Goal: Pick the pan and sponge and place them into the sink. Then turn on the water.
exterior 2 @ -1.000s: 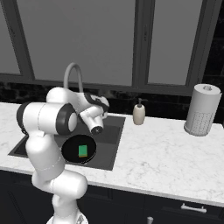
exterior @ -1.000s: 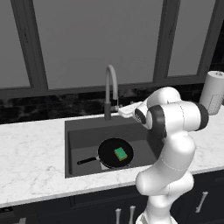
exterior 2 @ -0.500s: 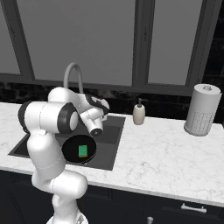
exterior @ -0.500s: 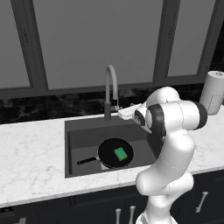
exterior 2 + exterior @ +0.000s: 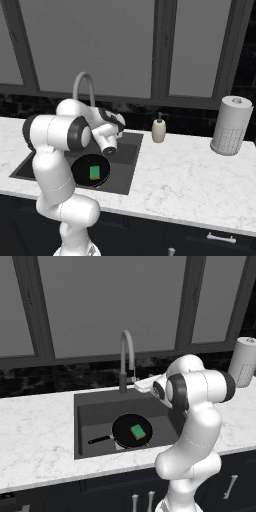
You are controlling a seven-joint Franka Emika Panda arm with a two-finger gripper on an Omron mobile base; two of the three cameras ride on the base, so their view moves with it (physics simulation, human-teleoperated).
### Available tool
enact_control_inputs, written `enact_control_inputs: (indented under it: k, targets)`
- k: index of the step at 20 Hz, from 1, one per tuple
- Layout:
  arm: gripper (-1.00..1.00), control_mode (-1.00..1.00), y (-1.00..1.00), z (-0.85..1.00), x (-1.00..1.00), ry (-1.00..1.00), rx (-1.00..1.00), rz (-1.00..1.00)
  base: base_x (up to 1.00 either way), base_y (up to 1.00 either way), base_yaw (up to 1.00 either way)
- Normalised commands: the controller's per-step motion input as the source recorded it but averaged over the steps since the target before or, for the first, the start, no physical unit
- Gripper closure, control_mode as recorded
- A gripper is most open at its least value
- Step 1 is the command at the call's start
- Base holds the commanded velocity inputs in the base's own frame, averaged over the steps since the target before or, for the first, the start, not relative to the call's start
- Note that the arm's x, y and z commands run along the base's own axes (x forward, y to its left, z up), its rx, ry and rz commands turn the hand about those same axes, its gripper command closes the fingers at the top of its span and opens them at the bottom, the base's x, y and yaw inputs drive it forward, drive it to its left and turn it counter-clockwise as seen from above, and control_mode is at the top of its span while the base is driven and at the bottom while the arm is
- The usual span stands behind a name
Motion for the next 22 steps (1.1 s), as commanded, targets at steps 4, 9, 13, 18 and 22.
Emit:
enact_control_inputs:
  k: [4, 9, 13, 18, 22]
  targets:
    - [-1.00, -1.00, 0.00, 0.00, 0.14, 0.00, 0.00, -0.01, 0.00, 0.00, 0.00]
    - [-1.00, -1.00, 0.00, 0.00, 0.19, 0.00, 0.00, -0.01, 0.00, 0.00, 0.00]
    - [-1.00, -1.00, 0.00, 0.00, 0.23, 0.00, 0.00, 0.00, 0.00, 0.00, 0.00]
    - [-1.00, -1.00, 0.14, 0.00, 0.19, 0.00, 0.00, -0.02, 0.00, 0.00, 0.00]
    - [-1.00, -1.00, 0.03, 0.00, 0.11, 0.00, 0.00, 0.00, 0.00, 0.00, 0.00]
